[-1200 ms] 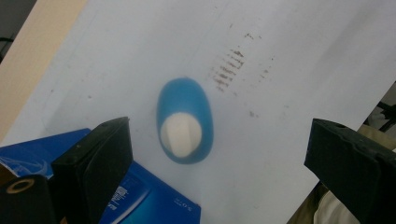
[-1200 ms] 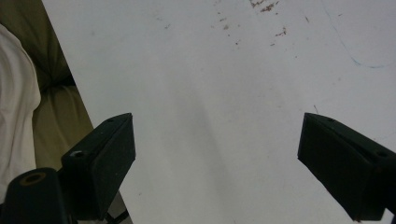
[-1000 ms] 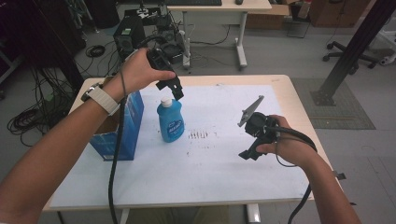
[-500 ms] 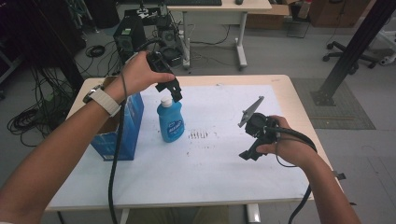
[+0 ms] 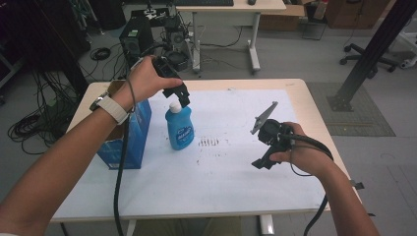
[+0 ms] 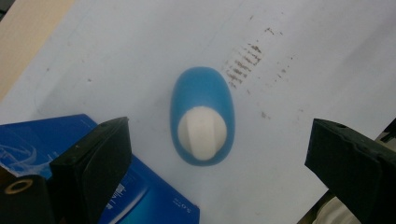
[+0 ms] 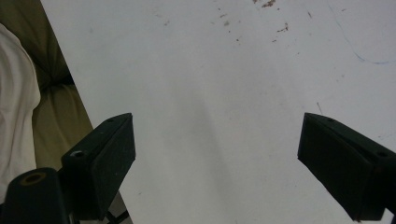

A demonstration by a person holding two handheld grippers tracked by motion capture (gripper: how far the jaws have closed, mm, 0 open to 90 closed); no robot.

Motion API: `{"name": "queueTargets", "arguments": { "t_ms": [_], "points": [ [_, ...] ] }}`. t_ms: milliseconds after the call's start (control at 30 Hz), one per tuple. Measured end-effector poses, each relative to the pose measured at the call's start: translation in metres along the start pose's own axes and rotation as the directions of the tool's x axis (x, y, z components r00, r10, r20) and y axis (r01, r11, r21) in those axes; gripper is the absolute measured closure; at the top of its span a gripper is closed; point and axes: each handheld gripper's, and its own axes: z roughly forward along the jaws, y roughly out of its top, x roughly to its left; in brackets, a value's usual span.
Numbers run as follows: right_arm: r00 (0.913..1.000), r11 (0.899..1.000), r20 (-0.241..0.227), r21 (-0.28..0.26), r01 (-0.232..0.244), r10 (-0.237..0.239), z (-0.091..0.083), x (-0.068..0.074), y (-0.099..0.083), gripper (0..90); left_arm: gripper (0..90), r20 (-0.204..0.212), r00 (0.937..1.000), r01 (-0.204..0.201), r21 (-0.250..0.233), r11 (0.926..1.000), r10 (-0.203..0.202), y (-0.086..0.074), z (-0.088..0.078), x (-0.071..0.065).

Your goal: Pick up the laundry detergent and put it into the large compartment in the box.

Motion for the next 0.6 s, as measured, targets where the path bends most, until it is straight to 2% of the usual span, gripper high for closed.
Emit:
{"name": "queueTargets", "arguments": {
  "t_ms": [100,233,600],
  "points": [
    [1.0,1.0,0.0,-0.002,-0.001,0.001,0.0004,-0.0003,0.0,11.4,7.4,-0.002,0.9999,0.012,0.014,0.9998,-0.012,-0.0003,0.0025,0.0004],
    [1.0,1.0,-0.002,-0.003,-0.001,0.001,0.0009,-0.0001,0.0002,11.4,8.1,-0.001,0.9997,0.026,0.008,0.9996,-0.026,-0.0013,0.0037,0.0014],
    [1.0,1.0,0.0,-0.005,-0.002,0.002,0.0003,0.0,-0.0002,11.4,8.1,-0.009,0.9993,0.037,0.015,0.9992,-0.037,-0.0037,0.0071,0.0008]
  ]
}}
